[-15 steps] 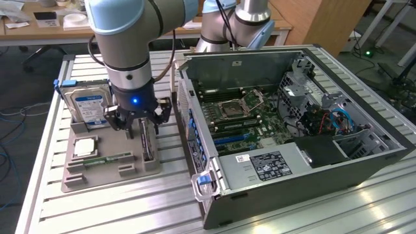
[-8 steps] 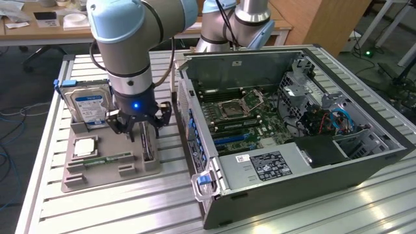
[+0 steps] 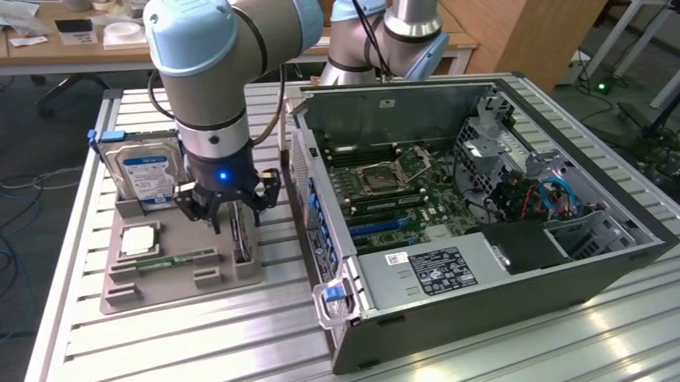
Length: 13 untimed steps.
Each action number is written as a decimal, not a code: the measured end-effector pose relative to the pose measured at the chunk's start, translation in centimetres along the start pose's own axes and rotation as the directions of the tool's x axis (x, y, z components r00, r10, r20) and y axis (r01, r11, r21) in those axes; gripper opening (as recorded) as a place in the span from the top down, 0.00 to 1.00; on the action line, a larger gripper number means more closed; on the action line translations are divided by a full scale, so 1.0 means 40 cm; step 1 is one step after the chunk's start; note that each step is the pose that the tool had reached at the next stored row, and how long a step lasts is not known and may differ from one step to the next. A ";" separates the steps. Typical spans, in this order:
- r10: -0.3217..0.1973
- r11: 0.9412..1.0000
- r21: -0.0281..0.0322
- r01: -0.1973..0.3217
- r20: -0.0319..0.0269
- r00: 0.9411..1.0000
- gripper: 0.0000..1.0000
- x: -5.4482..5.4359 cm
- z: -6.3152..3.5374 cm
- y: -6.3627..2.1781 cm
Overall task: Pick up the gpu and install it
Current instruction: 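Pick up the gpu and move the gpu toward the slot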
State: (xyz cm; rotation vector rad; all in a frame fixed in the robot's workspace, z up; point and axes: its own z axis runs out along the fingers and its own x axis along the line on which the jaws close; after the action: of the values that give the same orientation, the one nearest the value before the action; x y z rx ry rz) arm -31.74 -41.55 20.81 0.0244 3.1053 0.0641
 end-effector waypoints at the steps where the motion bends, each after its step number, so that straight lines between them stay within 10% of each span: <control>1: 0.000 1.000 0.000 0.000 0.000 1.000 0.36 0.000 0.000 0.000; 13: 0.000 1.000 0.000 0.000 0.000 1.000 0.63 -0.004 0.000 0.000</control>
State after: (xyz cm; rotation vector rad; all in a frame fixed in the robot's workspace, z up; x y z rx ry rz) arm -31.56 -41.55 20.80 0.0246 3.1052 0.0642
